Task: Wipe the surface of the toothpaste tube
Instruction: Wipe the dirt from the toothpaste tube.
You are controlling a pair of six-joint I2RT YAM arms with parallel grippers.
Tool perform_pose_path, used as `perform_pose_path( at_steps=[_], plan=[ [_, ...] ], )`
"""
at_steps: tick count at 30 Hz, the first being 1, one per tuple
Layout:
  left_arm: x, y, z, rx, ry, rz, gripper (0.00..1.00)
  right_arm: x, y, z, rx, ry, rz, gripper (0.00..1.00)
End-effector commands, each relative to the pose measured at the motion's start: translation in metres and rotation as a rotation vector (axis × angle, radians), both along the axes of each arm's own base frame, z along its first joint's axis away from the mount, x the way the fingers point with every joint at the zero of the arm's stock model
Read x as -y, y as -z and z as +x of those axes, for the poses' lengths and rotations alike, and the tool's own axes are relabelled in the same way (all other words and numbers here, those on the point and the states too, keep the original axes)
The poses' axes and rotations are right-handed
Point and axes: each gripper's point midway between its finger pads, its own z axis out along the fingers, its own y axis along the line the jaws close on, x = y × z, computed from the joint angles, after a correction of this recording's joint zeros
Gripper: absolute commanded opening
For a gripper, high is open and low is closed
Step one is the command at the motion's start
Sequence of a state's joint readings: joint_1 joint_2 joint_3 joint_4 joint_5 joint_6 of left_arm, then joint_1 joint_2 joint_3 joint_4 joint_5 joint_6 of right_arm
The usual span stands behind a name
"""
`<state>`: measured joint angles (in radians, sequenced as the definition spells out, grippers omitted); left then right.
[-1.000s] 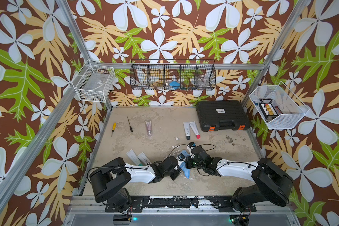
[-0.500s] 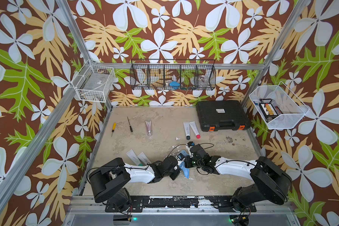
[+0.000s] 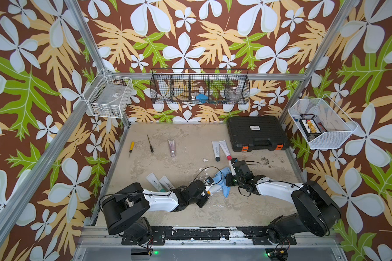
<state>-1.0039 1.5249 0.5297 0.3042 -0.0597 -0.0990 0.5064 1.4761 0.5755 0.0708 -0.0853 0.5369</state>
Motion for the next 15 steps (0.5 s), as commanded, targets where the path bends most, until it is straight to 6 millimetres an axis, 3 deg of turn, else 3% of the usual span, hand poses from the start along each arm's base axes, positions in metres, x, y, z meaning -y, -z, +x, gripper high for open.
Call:
perform_pose_path(
  at_steps=[1,4,8,15],
  plan=[
    [-0.001,-0.003,0.004,0.021,-0.01,-0.004,0.21,0.028,0.017,-0.015,-0.08,0.018,-0.093,0.0],
    [-0.001,-0.003,0.005,0.022,-0.016,-0.006,0.21,0.031,0.006,-0.011,-0.067,0.026,-0.059,0.0],
    [-0.005,-0.004,0.01,0.036,-0.055,0.003,0.21,0.037,-0.022,-0.003,-0.01,0.04,-0.044,0.0],
    [-0.04,0.001,0.035,0.049,-0.249,0.052,0.21,0.056,-0.075,0.009,0.09,0.092,0.01,0.0]
  ],
)
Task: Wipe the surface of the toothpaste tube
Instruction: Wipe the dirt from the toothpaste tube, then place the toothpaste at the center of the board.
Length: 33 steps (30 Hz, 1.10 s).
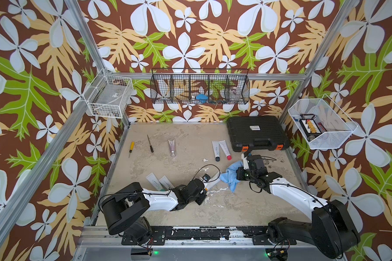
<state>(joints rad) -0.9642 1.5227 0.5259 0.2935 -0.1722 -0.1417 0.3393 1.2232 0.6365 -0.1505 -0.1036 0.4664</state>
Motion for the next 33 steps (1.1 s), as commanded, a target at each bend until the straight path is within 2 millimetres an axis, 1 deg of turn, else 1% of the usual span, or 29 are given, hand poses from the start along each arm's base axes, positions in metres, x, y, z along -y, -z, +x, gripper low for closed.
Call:
perform_pose_path(
  at_steps=[1,4,7,10,13,16,20,23,28,33],
  plan=[
    [-0.02,-0.001,0.013,0.016,-0.122,0.013,0.21,0.007,-0.013,-0.005,0.004,-0.002,0.004,0.0],
    [-0.031,-0.006,0.02,0.029,-0.188,0.002,0.21,0.012,-0.026,-0.004,0.036,0.011,0.012,0.0],
    [-0.043,-0.006,0.029,0.033,-0.273,0.001,0.21,0.016,-0.032,-0.004,0.055,0.022,0.018,0.0],
    [-0.058,-0.008,0.043,0.033,-0.389,-0.02,0.21,0.017,-0.031,-0.005,0.051,0.023,0.023,0.0],
    [-0.063,-0.021,0.063,0.054,-0.521,-0.08,0.22,0.016,-0.029,-0.006,0.047,0.019,0.034,0.0],
    [-0.05,-0.031,0.084,0.059,-0.571,-0.125,0.22,0.014,-0.026,-0.007,0.038,0.017,0.046,0.0],
    [-0.03,-0.027,0.113,0.04,-0.609,-0.129,0.22,0.012,-0.03,-0.007,0.042,0.01,0.062,0.0],
    [-0.016,-0.025,0.131,0.014,-0.635,-0.157,0.22,0.012,-0.035,-0.007,0.056,0.013,0.067,0.0],
    [0.004,-0.023,0.154,-0.026,-0.674,-0.194,0.22,0.017,-0.034,-0.01,0.054,0.021,0.065,0.0],
    [0.019,-0.024,0.168,-0.07,-0.699,-0.262,0.22,0.02,-0.031,-0.012,0.05,0.021,0.062,0.0]
  ],
)
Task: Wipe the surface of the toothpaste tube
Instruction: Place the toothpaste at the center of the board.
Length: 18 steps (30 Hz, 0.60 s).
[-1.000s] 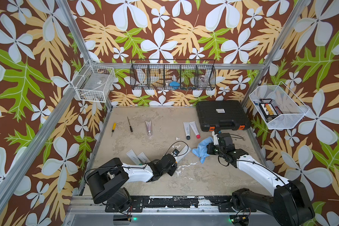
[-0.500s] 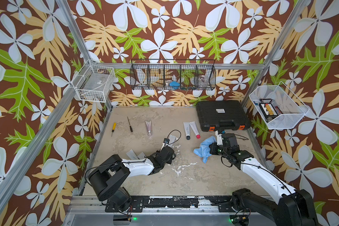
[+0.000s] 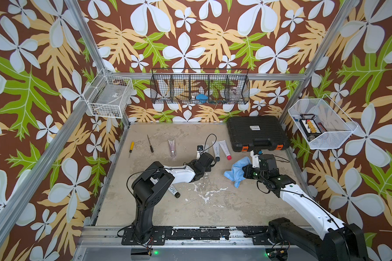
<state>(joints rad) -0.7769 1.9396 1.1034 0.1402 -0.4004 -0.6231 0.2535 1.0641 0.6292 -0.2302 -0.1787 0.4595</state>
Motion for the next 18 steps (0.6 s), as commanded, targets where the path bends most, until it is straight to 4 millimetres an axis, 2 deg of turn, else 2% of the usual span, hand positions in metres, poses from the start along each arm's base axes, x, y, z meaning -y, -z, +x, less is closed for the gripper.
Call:
perform_pose_path(
  at_steps=[1,9,18],
  plan=[
    [0.006,0.0,0.006,-0.023,-0.038,-0.048,0.22,0.002,0.001,-0.003,-0.005,-0.005,-0.004,0.0],
    [0.016,0.007,0.021,-0.048,-0.051,-0.048,0.22,0.006,0.002,-0.007,-0.004,-0.001,0.001,0.0],
    [0.023,0.015,0.024,-0.066,-0.038,-0.043,0.26,0.006,0.001,-0.007,-0.001,0.0,0.007,0.0]
  ],
)
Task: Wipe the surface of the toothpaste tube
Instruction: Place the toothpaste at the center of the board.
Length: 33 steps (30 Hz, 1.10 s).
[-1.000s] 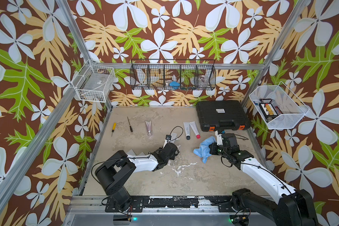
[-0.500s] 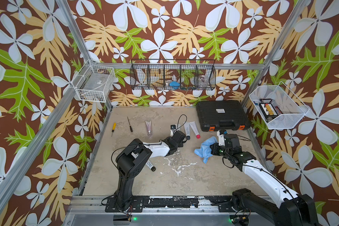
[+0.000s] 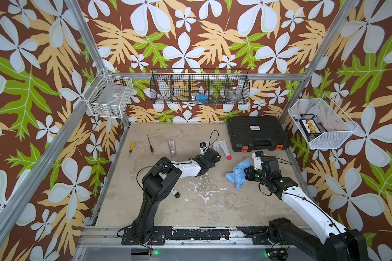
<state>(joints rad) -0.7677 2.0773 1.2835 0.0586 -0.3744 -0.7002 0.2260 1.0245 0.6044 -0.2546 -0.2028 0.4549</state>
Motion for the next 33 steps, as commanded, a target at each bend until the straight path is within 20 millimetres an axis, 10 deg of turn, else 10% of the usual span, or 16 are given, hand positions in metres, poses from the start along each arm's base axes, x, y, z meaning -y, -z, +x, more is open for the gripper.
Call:
perform_pose_path(
  at_steps=[1,16,24,33],
  plan=[
    [0.001,0.0,0.001,-0.012,0.006,-0.002,0.28,0.0,-0.001,0.002,0.009,-0.005,-0.006,0.0],
    [-0.005,-0.069,0.004,0.068,0.01,-0.012,0.58,-0.001,0.002,0.003,-0.003,-0.003,-0.001,0.0],
    [-0.068,-0.117,0.013,0.14,-0.065,0.051,0.6,-0.004,0.004,-0.001,-0.003,-0.016,0.017,0.0],
    [-0.155,-0.127,0.018,0.177,-0.217,0.075,0.61,-0.007,0.01,-0.001,-0.019,-0.027,0.033,0.0]
  ],
)
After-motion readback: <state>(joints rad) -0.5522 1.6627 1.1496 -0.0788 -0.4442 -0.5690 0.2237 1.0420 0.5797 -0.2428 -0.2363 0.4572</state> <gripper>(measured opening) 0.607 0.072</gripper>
